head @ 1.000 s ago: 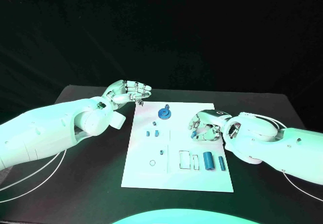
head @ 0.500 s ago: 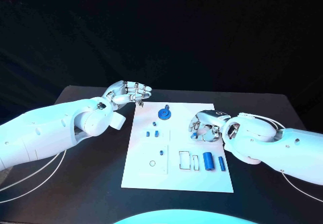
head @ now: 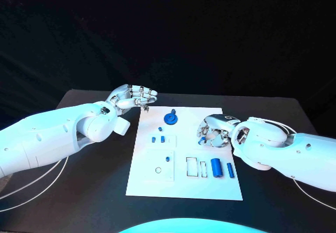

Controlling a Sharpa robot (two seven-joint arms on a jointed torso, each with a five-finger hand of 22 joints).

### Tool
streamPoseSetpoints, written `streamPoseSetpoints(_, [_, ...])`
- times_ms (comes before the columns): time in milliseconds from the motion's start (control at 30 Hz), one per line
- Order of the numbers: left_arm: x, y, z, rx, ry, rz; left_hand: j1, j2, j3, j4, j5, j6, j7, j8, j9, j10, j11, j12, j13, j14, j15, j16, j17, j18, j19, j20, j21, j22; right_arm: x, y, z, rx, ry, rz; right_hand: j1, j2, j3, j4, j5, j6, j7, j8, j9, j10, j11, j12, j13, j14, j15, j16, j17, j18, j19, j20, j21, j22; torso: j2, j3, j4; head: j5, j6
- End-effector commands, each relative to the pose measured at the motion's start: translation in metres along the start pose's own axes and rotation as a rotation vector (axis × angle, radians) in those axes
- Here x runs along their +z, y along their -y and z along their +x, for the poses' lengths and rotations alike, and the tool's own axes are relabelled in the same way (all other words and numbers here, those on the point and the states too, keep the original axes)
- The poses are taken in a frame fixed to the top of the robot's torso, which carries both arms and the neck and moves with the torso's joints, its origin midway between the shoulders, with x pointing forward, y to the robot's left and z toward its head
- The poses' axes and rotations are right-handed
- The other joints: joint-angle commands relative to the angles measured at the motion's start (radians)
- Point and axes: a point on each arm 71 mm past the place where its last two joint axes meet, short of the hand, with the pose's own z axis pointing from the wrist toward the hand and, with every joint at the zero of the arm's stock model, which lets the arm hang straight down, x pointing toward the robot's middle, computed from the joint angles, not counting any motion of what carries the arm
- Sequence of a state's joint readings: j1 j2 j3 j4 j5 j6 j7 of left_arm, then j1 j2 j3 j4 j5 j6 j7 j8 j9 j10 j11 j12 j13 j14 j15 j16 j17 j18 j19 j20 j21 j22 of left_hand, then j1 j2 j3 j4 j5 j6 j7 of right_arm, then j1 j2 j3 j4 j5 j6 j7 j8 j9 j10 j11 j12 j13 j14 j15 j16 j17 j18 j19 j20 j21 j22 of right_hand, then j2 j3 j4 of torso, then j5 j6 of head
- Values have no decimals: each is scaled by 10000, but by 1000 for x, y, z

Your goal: Assemble the parts on the task board

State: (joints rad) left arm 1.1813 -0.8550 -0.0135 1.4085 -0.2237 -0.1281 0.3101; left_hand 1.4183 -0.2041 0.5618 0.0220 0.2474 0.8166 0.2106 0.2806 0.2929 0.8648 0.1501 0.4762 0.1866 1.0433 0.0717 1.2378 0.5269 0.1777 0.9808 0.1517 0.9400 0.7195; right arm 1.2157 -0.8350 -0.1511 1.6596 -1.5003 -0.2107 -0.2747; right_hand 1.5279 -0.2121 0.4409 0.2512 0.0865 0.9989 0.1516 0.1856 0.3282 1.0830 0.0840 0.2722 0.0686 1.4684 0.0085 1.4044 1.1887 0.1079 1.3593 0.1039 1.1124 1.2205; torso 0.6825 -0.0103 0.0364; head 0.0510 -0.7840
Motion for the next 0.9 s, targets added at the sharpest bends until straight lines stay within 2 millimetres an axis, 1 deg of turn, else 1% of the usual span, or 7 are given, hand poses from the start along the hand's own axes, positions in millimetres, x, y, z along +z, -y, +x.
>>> streamPoseSetpoints(33, [0,1,2,-22,-176,50,-44,35,-25,9,50,-57,117,35,3,-65,25,69,-7,-63,-23,-24,-9,75,10,53,-11,2,0,0,2,-188,-84,10,-47,-119,122,-14,-20,50,3,32,12,-41,62,-68,-16,281,-9,59,11,-79,2,33,-23,10,-1,-4,3,-10,5])
streamPoseSetpoints(367, [0,1,2,-17,-164,41,-54,37,-28,15,50,-69,120,40,1,-75,27,76,-6,-60,-21,-17,1,75,7,55,-13,1,0,-1,2,-191,-109,-10,-225,-203,218,-12,-45,39,12,22,16,-26,72,-102,-8,280,2,64,9,-80,7,46,-18,30,2,-8,7,-23,8])
streamPoseSetpoints(467, [0,1,2,-15,-160,38,-64,40,-31,22,50,-77,122,43,1,-82,29,81,-6,-63,-19,-15,-2,75,5,58,-15,0,0,0,3,-211,-174,40,-311,-266,253,-21,-63,6,10,3,13,-30,74,-124,-6,277,5,61,-6,-79,7,51,-23,37,1,-7,10,-26,14])
streamPoseSetpoints(700, [0,1,1,-10,-146,36,-99,42,-43,44,49,-101,126,55,-2,-105,35,96,-6,-74,-11,-10,-15,74,-2,66,-22,-5,0,0,4,-237,-269,120,-577,-465,357,-94,-56,-352,-42,-183,-38,-205,71,-294,-16,228,3,-16,-158,-43,-56,61,-207,-65,0,-6,0,-24,12])
streamPoseSetpoints(900, [0,1,1,-11,-150,36,-108,43,-46,50,49,-109,127,59,-3,-113,36,100,-6,-75,-9,-6,-13,74,-5,68,-25,-7,0,0,4,-229,-253,106,-607,-473,363,-101,-33,-378,-50,-194,-39,-216,68,-307,-15,225,1,-22,-171,-46,-46,60,-196,-53,1,-4,-6,-23,10])
